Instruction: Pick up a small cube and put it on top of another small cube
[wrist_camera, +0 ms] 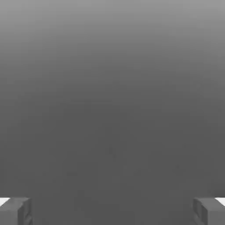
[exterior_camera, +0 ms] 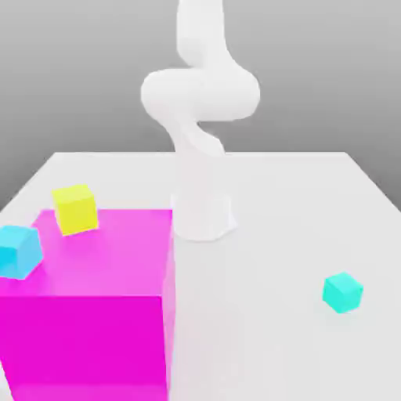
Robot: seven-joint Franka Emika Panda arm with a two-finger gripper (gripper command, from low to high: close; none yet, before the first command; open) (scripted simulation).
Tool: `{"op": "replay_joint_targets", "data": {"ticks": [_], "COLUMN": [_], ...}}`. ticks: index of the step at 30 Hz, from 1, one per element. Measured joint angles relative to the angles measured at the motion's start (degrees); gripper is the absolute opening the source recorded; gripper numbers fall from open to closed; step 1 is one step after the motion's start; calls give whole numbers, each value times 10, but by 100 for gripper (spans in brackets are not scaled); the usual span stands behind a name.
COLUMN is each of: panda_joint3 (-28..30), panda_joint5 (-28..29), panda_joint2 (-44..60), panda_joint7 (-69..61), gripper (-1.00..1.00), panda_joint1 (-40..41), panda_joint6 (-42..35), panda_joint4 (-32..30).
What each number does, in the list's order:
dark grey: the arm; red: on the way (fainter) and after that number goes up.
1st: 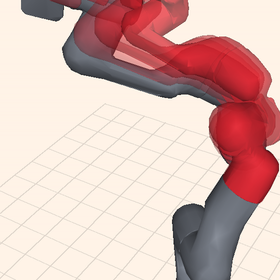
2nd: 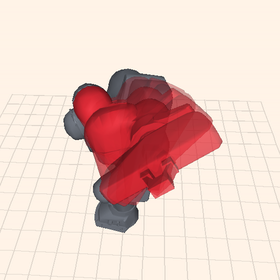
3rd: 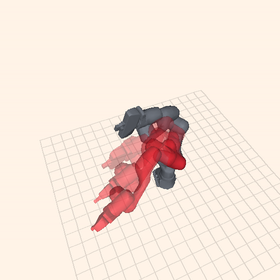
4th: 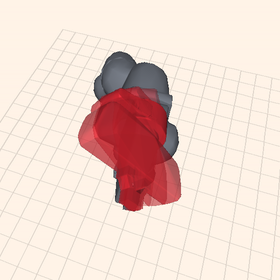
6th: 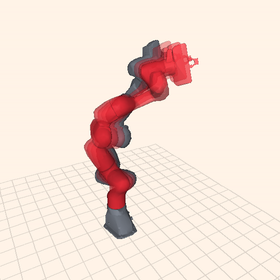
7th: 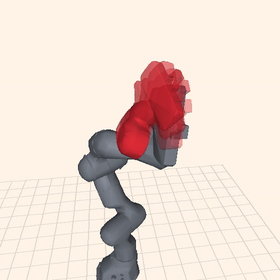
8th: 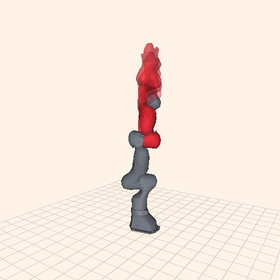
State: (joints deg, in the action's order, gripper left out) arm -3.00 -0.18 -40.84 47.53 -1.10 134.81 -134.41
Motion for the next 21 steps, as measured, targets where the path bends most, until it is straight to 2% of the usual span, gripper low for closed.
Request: {"op": "replay_joint_targets", "data": {"ticks": [12,18,21], "panda_joint3": [-157,-220,-232], "panda_joint5": [14,46,70], "panda_joint2": [252,379,443], "panda_joint7": [102,170,209], "gripper": [0,0,0], "panda_joint1": [-62,-115,-146], "panda_joint6": [153,227,263], "panda_joint4": [-131,-194,-223]}}
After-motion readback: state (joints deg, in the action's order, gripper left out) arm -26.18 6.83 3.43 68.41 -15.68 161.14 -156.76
